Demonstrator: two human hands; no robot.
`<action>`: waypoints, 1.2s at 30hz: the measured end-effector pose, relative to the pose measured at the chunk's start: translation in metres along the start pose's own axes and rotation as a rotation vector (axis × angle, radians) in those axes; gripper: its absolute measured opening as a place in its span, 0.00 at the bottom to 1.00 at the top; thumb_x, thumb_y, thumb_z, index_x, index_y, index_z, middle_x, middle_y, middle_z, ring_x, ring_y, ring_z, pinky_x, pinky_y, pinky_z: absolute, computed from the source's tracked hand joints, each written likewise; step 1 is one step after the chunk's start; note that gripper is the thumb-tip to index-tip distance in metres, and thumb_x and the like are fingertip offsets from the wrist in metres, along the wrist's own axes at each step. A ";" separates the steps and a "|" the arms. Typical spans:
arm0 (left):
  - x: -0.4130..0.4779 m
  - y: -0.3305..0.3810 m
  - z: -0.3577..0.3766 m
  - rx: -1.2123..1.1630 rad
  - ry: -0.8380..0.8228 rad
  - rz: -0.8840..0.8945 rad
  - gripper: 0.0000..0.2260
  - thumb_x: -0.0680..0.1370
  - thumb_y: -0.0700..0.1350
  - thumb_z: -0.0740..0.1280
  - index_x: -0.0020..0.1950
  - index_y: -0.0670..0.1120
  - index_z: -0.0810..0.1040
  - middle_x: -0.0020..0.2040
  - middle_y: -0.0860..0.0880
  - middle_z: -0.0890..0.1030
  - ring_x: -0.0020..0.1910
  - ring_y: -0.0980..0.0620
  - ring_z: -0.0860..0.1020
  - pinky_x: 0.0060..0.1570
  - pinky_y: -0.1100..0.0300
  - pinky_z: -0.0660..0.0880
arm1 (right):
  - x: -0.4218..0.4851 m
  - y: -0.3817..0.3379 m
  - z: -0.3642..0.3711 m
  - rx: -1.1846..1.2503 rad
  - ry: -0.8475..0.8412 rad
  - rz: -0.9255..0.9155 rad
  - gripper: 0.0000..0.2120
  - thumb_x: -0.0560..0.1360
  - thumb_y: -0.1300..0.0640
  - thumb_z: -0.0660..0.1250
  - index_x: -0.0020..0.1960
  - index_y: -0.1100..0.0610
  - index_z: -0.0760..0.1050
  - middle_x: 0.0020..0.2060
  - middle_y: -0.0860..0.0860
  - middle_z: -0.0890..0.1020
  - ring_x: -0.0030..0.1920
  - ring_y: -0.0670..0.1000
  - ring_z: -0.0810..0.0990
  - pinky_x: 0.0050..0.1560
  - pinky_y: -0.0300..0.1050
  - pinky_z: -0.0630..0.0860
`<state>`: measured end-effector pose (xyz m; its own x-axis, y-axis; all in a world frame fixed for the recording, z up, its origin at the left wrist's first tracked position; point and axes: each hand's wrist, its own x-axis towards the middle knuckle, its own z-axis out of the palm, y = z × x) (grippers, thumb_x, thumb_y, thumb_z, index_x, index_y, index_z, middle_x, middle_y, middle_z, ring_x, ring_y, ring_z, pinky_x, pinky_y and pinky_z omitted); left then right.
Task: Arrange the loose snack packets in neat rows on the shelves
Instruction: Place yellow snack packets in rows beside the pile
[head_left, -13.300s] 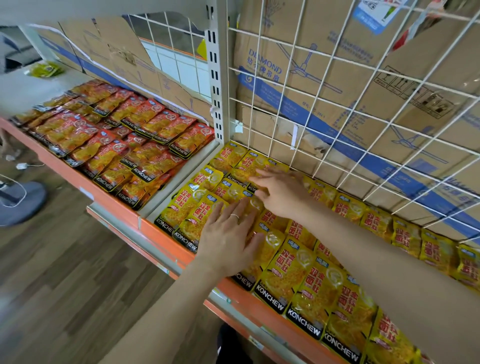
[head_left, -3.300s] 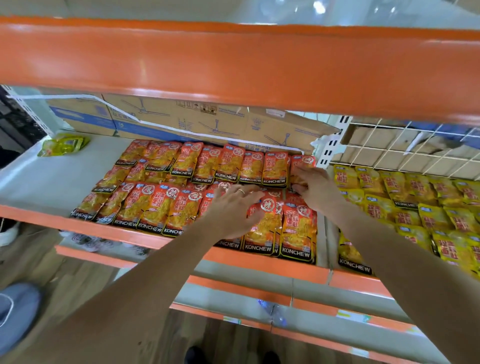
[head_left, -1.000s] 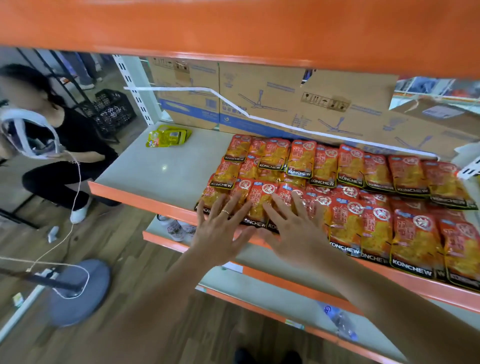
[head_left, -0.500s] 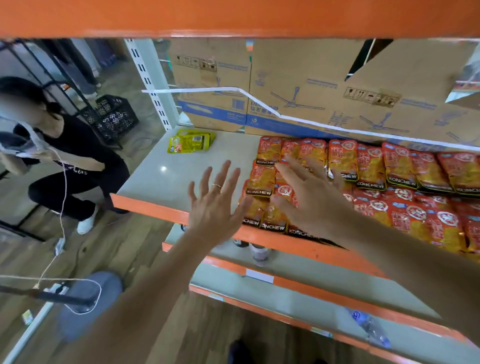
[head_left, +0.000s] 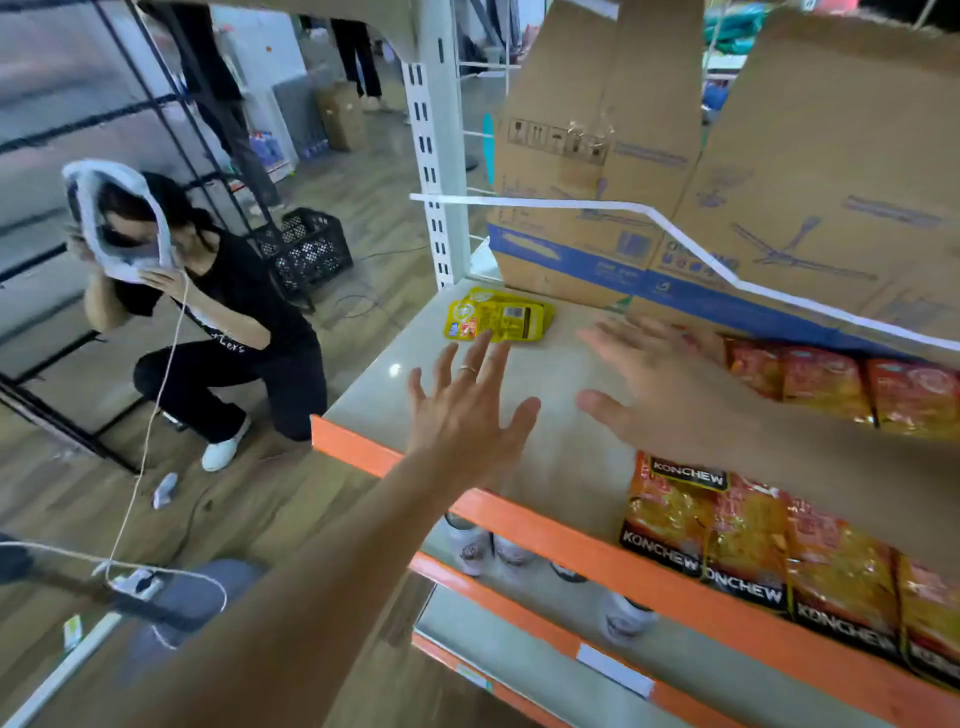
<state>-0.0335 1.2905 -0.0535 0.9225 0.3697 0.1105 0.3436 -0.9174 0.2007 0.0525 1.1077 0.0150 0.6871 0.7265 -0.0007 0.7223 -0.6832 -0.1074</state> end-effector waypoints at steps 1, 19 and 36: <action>0.006 -0.001 0.003 0.016 -0.011 0.001 0.33 0.79 0.67 0.52 0.81 0.55 0.52 0.82 0.55 0.49 0.81 0.47 0.49 0.75 0.38 0.49 | 0.008 -0.002 0.003 0.000 -0.009 -0.018 0.31 0.79 0.37 0.55 0.79 0.46 0.54 0.80 0.44 0.54 0.79 0.48 0.50 0.75 0.64 0.52; 0.041 -0.009 0.032 0.040 -0.001 -0.028 0.37 0.73 0.66 0.45 0.80 0.53 0.57 0.78 0.54 0.62 0.77 0.47 0.56 0.72 0.42 0.56 | 0.114 0.001 0.056 0.054 -0.118 0.049 0.32 0.80 0.52 0.53 0.81 0.49 0.45 0.78 0.56 0.60 0.78 0.53 0.52 0.75 0.60 0.50; 0.040 -0.005 0.023 0.002 0.202 -0.237 0.26 0.76 0.71 0.57 0.47 0.47 0.73 0.54 0.47 0.73 0.58 0.42 0.73 0.54 0.48 0.71 | 0.100 0.011 0.047 0.008 0.083 -0.027 0.07 0.76 0.51 0.61 0.51 0.51 0.75 0.52 0.54 0.78 0.60 0.56 0.74 0.55 0.48 0.70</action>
<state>0.0058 1.3069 -0.0729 0.7633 0.5948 0.2522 0.5455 -0.8025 0.2417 0.1254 1.1767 -0.0331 0.6718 0.7358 0.0850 0.7402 -0.6626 -0.1142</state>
